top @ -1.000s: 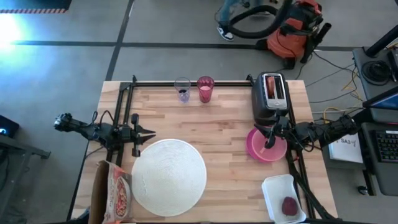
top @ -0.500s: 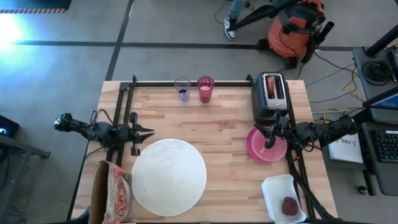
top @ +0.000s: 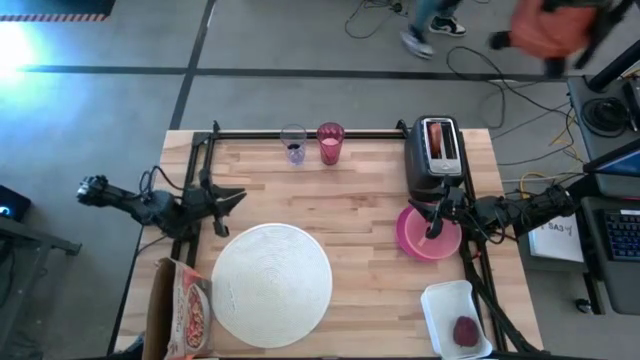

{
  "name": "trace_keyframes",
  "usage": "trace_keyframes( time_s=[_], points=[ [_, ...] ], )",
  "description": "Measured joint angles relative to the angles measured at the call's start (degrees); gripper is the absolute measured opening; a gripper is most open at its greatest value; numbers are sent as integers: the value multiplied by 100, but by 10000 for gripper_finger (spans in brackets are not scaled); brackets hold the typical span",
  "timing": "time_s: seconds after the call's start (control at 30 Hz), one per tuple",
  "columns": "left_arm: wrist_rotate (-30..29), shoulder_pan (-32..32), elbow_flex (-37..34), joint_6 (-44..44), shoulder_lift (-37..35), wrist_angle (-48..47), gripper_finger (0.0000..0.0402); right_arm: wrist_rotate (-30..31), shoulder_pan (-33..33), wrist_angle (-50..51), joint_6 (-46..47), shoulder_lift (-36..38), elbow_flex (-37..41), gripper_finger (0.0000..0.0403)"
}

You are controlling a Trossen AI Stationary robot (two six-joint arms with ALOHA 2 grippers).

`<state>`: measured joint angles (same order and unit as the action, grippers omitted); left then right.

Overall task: Arrange a breakfast setting
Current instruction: Move the table mat to the center of the table

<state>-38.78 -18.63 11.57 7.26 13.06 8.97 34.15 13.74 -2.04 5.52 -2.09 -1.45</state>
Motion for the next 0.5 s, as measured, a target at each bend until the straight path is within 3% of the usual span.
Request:
trace_keyframes(
  time_s=[0.17,0.33,0.5],
  points=[
    [-103,0,896,-828,914,-1157,36,-1,-1,0,-2,1,1,144],
    [-106,7,1814,-2535,1945,-2517,36,0,0,0,0,0,2,144],
    [426,9,2522,-3493,3067,-3357,36,-1,-1,0,-4,0,2,144]
  ],
)
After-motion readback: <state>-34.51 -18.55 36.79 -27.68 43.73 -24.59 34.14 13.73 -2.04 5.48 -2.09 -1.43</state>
